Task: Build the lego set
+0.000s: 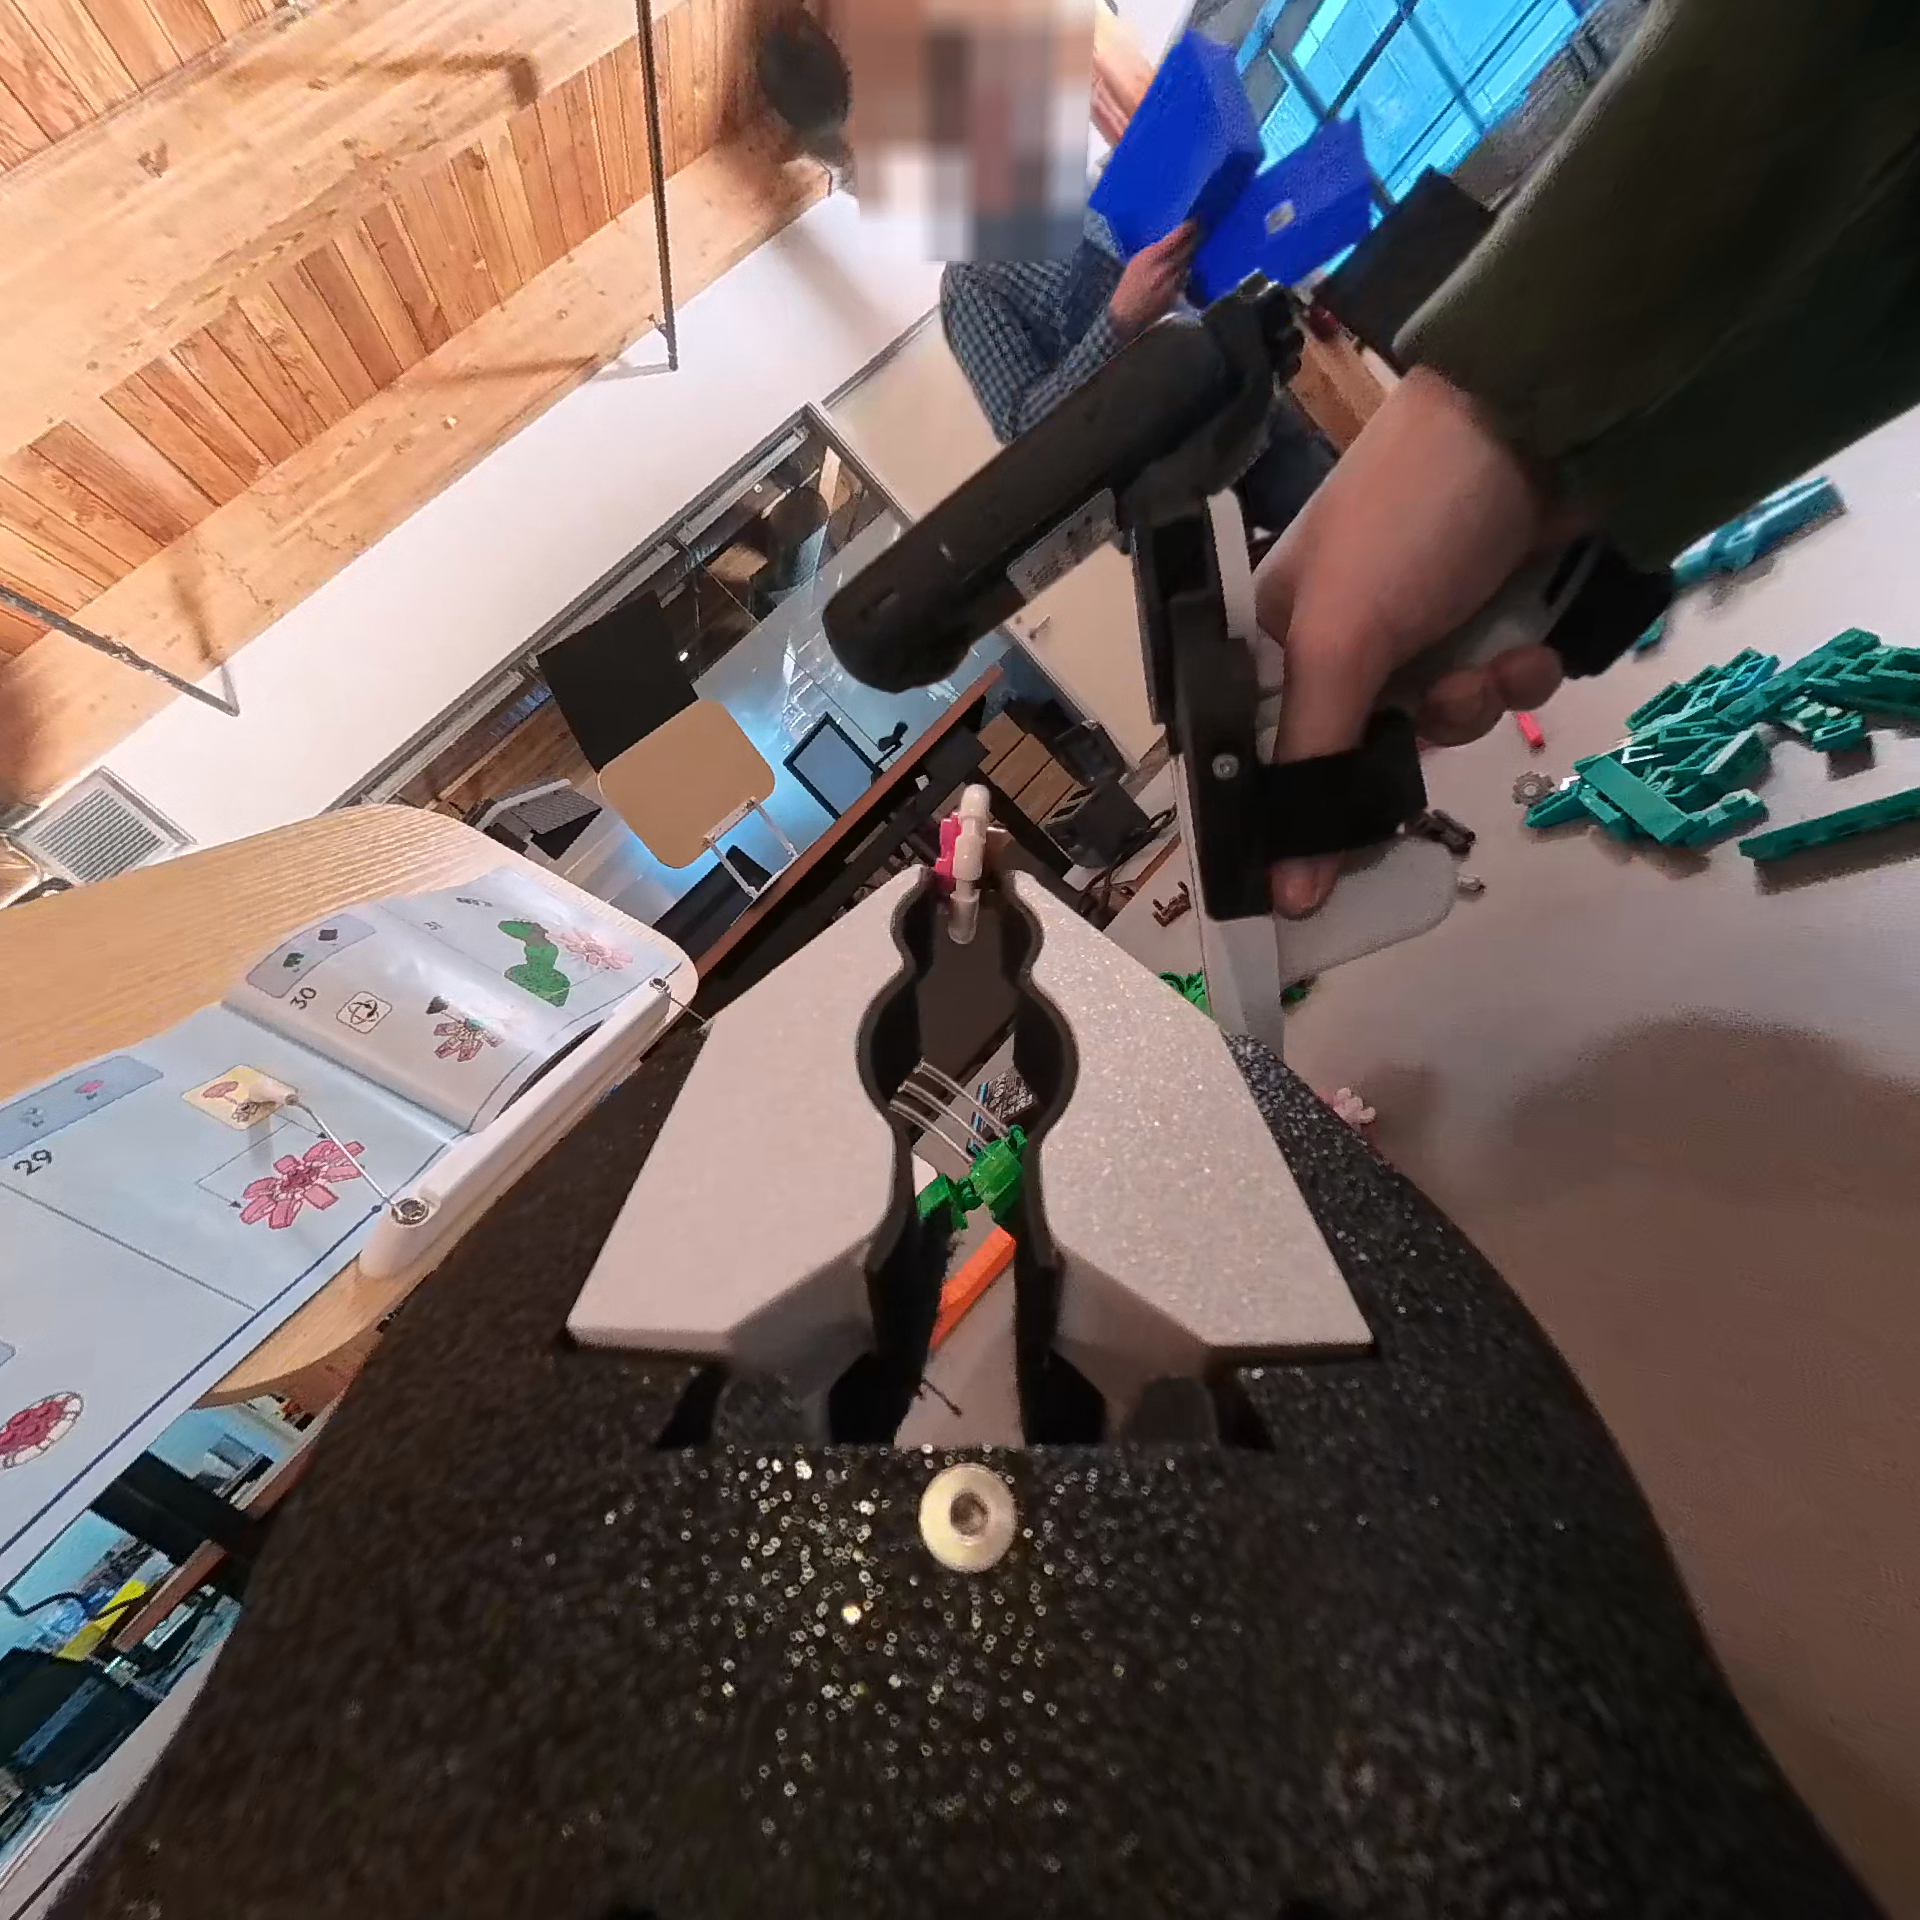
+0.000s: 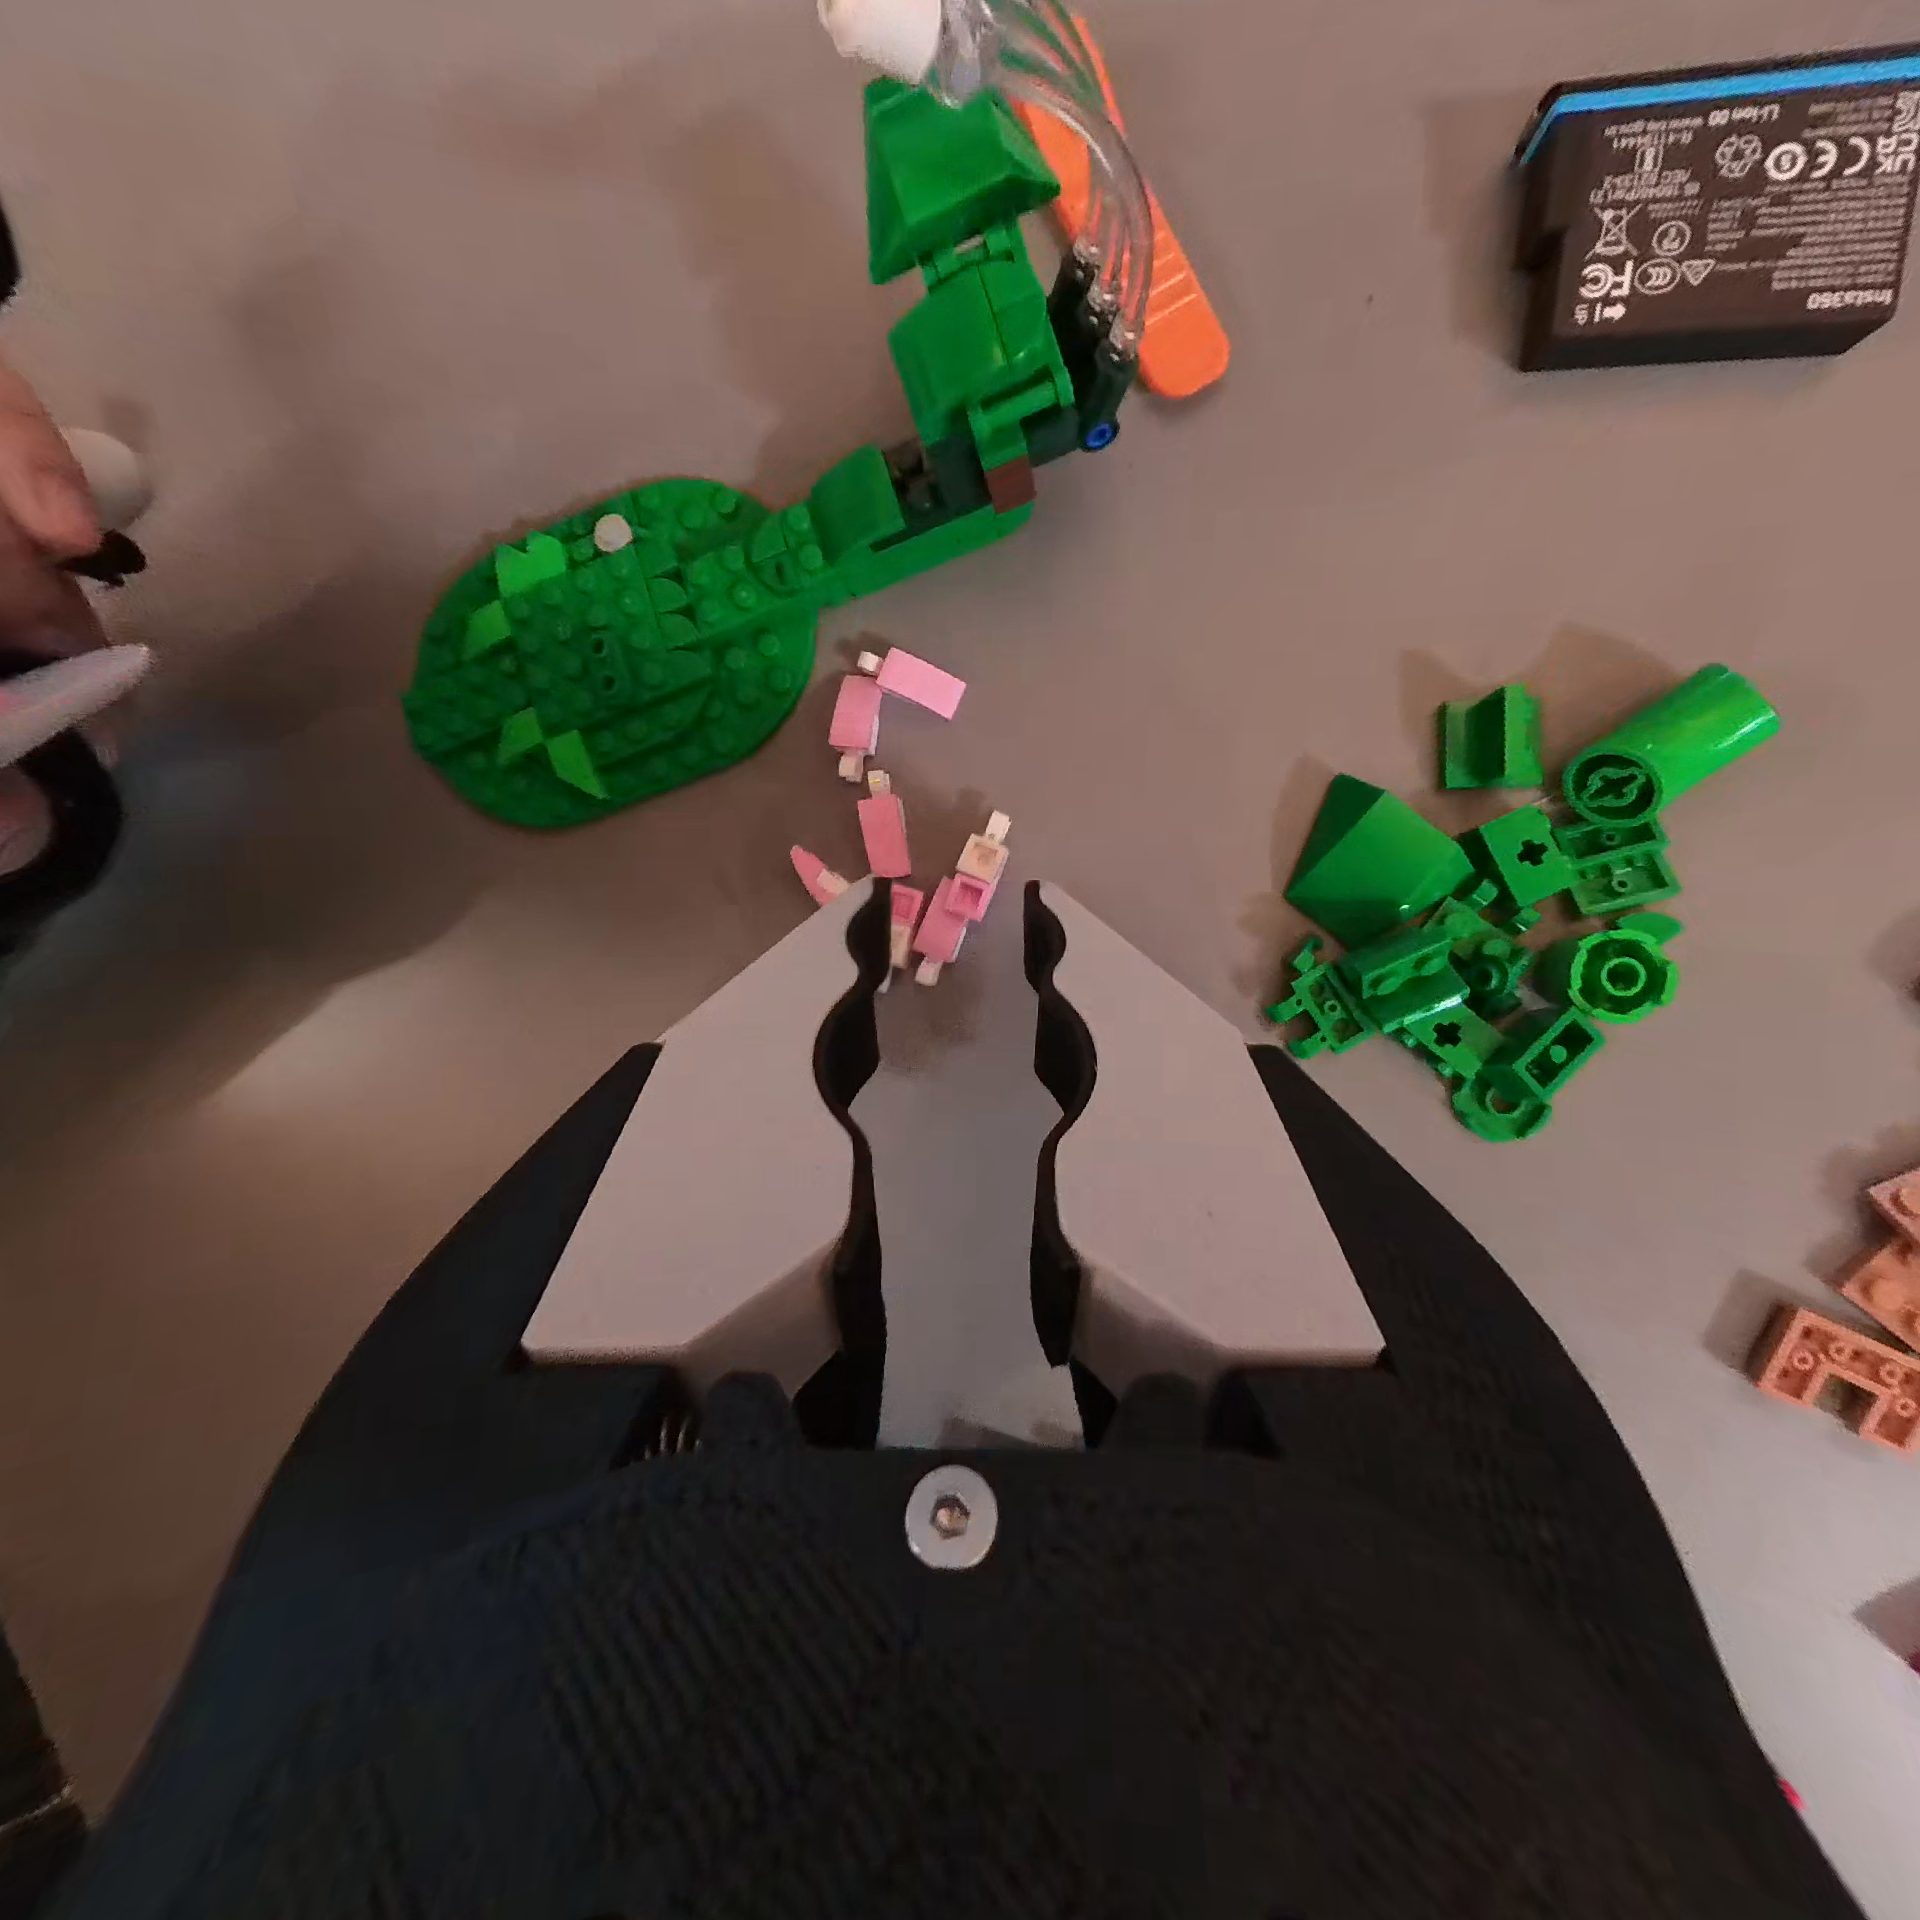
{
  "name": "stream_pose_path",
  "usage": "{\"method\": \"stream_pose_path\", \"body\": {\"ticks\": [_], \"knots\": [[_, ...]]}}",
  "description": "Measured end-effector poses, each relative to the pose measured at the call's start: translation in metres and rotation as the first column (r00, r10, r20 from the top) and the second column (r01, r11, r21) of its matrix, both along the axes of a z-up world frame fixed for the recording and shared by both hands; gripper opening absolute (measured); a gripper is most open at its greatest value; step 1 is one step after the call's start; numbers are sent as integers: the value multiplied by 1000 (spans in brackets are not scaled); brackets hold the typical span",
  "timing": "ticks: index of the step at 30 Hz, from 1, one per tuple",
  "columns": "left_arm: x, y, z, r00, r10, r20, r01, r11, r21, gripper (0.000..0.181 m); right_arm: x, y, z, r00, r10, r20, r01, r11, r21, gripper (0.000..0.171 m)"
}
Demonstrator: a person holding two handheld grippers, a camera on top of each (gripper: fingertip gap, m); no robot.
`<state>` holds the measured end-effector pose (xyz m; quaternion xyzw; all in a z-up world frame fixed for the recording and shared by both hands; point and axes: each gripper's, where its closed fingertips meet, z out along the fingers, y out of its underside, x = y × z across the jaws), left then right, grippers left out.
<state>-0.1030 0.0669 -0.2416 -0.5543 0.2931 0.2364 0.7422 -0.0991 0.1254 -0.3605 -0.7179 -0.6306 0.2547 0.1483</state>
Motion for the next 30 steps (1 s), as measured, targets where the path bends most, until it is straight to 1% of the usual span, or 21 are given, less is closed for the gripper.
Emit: {"method": "stream_pose_path", "body": {"ticks": [4, 6, 8, 13, 15, 16, 17, 18, 19, 20, 21, 22, 24, 25, 26, 27, 28, 30], "knots": [[1, 1, -1, 1000, -1, -9, 1, 1000, -10, 8, 0, 2, -10, 1000, -5, 21, 4, 1000, 22, 20], [1, 2, -3, 1000, 0, -8, 0, 1000, -20, 8, -1, 3, -10, 1000, 6, 6, -6, 999, 42, 7], [1, 3, -4, 1000, 1, -3, -1, 999, -34, 8, 0, 3, -7, 1000, 20, -17, -19, 997, 76, 6], [4, 5, -8, 1000, -4, -6, 4, 998, -64, 8, 17, -3, 25, 982, 104, -159, -56, 959, 279, 6], [7, 5, -10, 1000, -9, -20, 7, 997, -79, 8, 29, -12, 43, 955, 177, -239, -70, 915, 398, 6], [9, 6, -12, 1000, -11, -27, 8, 996, -86, 8, 37, -15, 50, 944, 212, -254, -69, 877, 476, 7], [10, 7, -14, 999, -13, -36, 9, 995, -95, 8, 46, -19, 56, 932, 262, -250, -81, 824, 560, 7], [12, 8, -15, 999, -18, -42, 13, 995, -104, 8, 55, -27, 60, 914, 336, -228, -114, 751, 650, 7], [14, 8, -17, 999, -23, -47, 18, 994, -111, 8, 63, -36, 61, 895, 410, -177, -153, 653, 742, 6], [15, 8, -18, 998, -28, -53, 22, 993, -114, 8, 72, -41, 62, 882, 462, -93, -185, 522, 833, 6], [16, 9, -19, 998, -30, -61, 23, 993, -120, 8, 79, -47, 60, 862, 507, 23, -237, 361, 902, 6], [17, 9, -20, 997, -32, -66, 23, 992, -126, 8, 86, -55, 55, 828, 537, 160, -301, 185, 935, 6], [19, 9, -21, 997, -36, -73, 26, 991, -128, 8, 94, -64, 48, 756, 513, 405, -383, -155, 911, 6], [19, 9, -21, 996, -38, -75, 28, 991, -131, 8, 96, -70, 42, 708, 499, 499, -408, -288, 866, 6], [20, 9, -22, 996, -41, -75, 31, 991, -134, 8, 96, -75, 38, 664, 499, 556, -403, -388, 829, 6], [20, 9, -22, 996, -42, -76, 32, 990, -137, 8, 98, -78, 30, 619, 501, 606, -413, -449, 793, 6], [20, 9, -23, 996, -43, -77, 32, 990, -139, 8, 101, -76, 22, 579, 489, 652, -443, -483, 755, 6], [20, 9, -23, 996, -43, -77, 32, 990, -140, 8, 104, -72, 17, 538, 462, 705, -470, -529, 706, 7]]}}
